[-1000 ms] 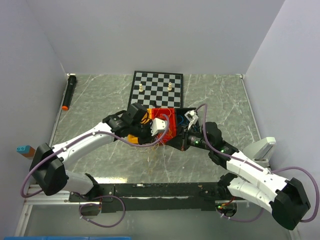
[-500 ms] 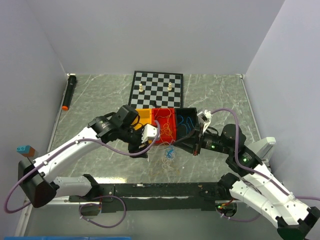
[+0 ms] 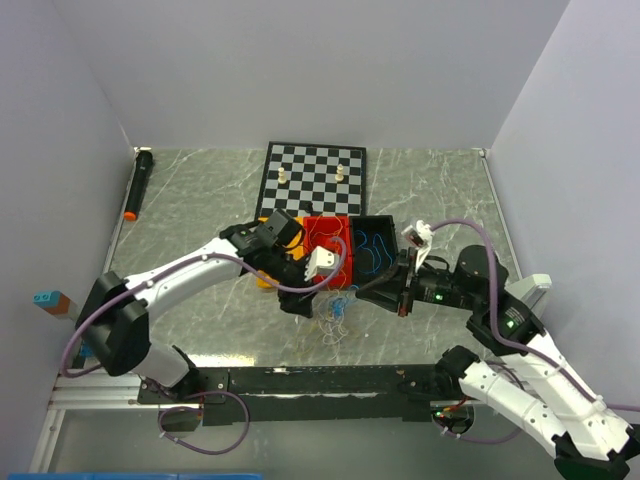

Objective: Untangle the cables

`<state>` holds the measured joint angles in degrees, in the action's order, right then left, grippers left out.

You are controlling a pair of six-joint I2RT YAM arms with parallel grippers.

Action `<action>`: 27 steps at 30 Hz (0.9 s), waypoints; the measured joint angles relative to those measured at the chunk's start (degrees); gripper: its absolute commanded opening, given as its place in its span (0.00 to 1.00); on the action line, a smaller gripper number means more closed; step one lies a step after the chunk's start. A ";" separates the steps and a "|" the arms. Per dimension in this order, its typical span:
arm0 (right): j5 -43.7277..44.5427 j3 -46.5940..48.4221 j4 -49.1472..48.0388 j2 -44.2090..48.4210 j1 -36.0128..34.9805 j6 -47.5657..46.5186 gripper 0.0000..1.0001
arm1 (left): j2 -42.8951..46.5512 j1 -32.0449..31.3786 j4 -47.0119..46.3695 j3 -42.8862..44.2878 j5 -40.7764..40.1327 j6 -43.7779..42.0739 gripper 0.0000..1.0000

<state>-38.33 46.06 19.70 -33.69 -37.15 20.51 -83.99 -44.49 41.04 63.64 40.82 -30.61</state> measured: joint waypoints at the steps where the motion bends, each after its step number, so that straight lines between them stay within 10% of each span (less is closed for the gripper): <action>1: -0.35 0.57 0.04 0.17 0.00 0.00 0.00 | -0.87 0.22 -0.59 0.09 1.01 0.04 0.64; 11: -2.51 2.05 0.00 1.49 0.00 0.22 0.00 | -8.70 5.90 2.01 5.60 15.63 -5.22 0.66; 19: -3.02 2.05 -0.24 1.25 0.00 0.39 0.00 | -20.83 5.66 26.95 12.92 26.80 -32.72 0.81; 27: -3.17 2.82 -0.46 0.72 0.00 0.46 0.00 | -9.73 4.87 3.48 1.64 23.10 -8.63 0.84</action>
<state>-41.50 48.88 19.25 -32.97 -37.15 20.97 -93.71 -39.62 44.51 65.28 63.92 -39.24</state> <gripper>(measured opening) 0.008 0.853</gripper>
